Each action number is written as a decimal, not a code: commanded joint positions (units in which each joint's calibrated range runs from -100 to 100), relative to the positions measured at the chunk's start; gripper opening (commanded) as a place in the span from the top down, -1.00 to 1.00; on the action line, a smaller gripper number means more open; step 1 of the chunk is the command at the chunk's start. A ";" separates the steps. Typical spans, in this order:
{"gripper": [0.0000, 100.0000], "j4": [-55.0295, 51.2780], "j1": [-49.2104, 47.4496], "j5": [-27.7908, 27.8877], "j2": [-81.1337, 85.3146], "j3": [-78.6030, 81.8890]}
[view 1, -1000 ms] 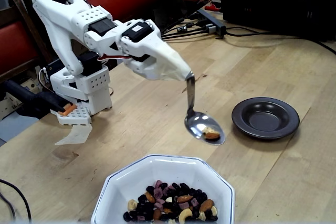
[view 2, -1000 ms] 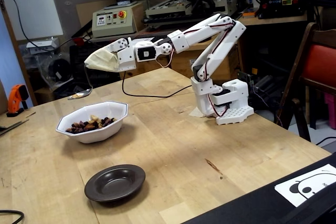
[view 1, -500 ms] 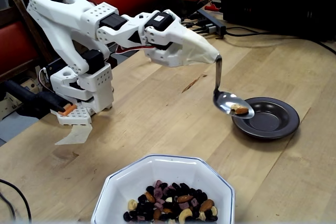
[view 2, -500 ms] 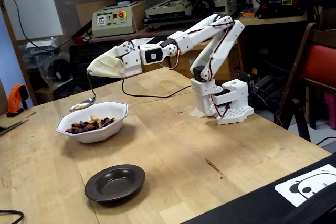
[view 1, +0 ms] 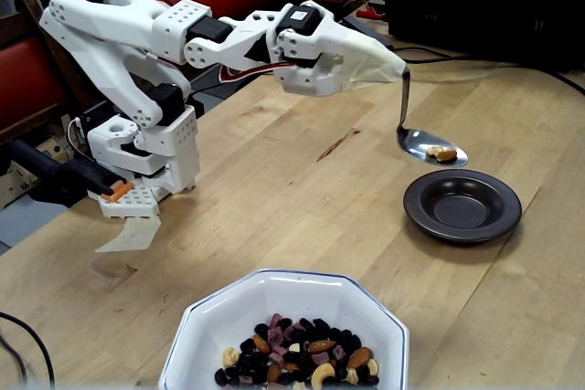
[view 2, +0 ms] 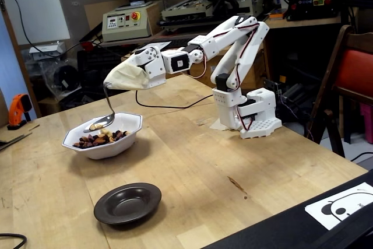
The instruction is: Use spoon to transfer food from the white bowl to brown plate
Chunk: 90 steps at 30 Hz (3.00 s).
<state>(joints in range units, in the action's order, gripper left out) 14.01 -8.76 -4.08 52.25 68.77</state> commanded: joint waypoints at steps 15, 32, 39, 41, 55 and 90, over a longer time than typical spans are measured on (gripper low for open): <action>0.91 0.22 -10.94 0.15 2.39 -1.34; 0.91 0.69 -13.39 0.15 1.36 -1.34; 0.91 0.69 -13.31 0.15 1.28 -1.34; 0.91 0.69 -13.31 0.15 1.28 -1.34; 0.91 0.85 -12.72 0.15 -5.83 -1.43; 0.91 8.91 -12.57 0.15 -19.18 -7.09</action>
<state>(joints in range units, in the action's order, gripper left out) 21.00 -21.46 -3.98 33.10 65.99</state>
